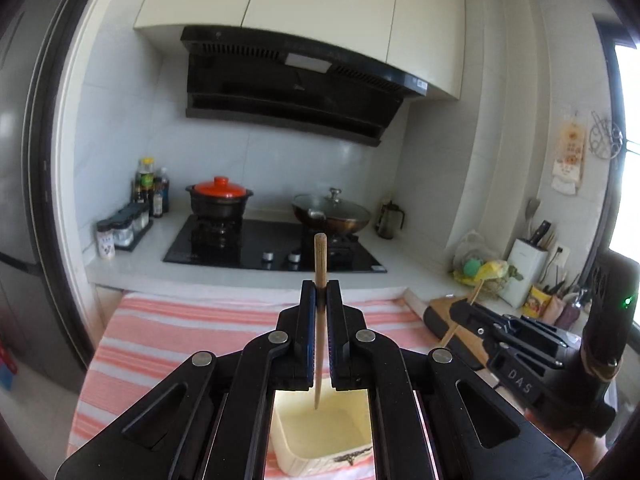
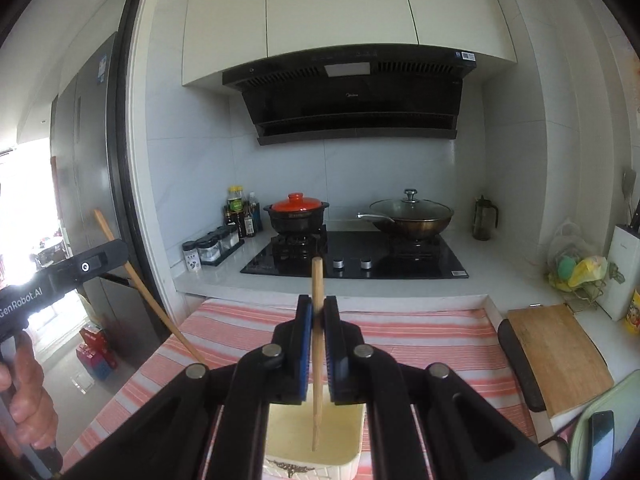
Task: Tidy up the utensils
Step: 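Lift the chopsticks with both tools and carry them over the cream holder, then open both tools to drop the chopsticks into the holder, then withdraw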
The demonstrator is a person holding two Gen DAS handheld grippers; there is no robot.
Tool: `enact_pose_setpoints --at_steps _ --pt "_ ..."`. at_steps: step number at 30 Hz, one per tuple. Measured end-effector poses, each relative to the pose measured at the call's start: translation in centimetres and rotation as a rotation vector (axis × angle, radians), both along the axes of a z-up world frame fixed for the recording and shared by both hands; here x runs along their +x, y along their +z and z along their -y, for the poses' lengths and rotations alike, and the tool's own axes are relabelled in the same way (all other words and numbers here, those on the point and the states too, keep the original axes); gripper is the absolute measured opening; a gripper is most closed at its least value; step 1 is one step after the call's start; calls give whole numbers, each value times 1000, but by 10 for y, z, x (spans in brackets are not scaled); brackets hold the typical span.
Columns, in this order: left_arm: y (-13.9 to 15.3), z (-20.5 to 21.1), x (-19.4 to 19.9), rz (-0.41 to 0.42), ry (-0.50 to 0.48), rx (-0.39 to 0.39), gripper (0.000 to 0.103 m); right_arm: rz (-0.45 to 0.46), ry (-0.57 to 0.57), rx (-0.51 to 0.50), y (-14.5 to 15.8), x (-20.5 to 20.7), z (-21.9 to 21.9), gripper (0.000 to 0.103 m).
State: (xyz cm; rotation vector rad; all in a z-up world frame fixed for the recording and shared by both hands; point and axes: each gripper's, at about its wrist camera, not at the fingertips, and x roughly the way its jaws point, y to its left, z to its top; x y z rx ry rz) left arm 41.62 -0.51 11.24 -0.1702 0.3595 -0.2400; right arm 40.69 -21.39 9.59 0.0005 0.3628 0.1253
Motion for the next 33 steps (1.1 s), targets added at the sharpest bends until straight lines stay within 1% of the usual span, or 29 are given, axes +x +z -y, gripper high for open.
enact_pose_setpoints --at_steps 3,6,8,10,11,12,13,14,15,16,17,19,21,23,25,27,29,31,32,33 --pt "-38 14 28 -106 -10 15 3 -71 -7 -20 -33 27 -3 6" --pt "-80 22 46 -226 -32 23 3 -208 -7 33 -69 51 4 6" --pt "-100 25 53 -284 -40 38 4 -261 -10 65 -87 54 10 6" --pt "-116 28 56 -331 -40 48 4 -301 -16 86 -98 55 14 7" --pt "-120 27 55 -344 -31 50 9 -316 -21 87 -101 54 14 8" --pt "-122 25 52 -351 -25 51 15 -326 -26 84 -101 53 15 19" --pt "-121 24 48 -354 -19 54 32 -329 -30 84 -99 49 15 28" --pt "-120 22 42 -349 -8 61 56 -326 -32 90 -96 44 17 44" --pt "-117 19 33 -334 8 72 67 -317 -31 102 -92 37 19 51" --pt "-113 15 23 -312 24 83 81 -305 -26 109 -87 28 21 51" --pt "-109 12 12 -291 32 92 89 -297 -18 108 -82 18 22 51" --pt "-107 3 -11 -275 20 117 95 -292 -9 87 -77 -3 24 52" --pt "-109 -7 -38 -291 4 153 97 -289 -4 55 -77 -30 27 53" --pt "-119 -18 -68 -316 -17 214 99 -295 -6 14 -83 -61 31 56" --pt "-134 -28 -101 -336 -26 295 100 -300 1 -21 -98 -97 38 57" --pt "-155 -41 -131 -342 -18 358 101 -311 -19 -60 -121 -130 48 65" --pt "-184 -52 -153 -367 17 391 102 -326 -76 -126 -156 -159 61 66" --pt "-220 -61 -164 -422 51 394 102 -386 -148 -172 -198 -174 77 66" --pt "-237 -64 -164 -455 64 382 102 -429 -179 -184 -218 -177 86 66" --pt "-253 -68 -164 -479 79 366 102 -453 -210 -195 -237 -179 94 66"
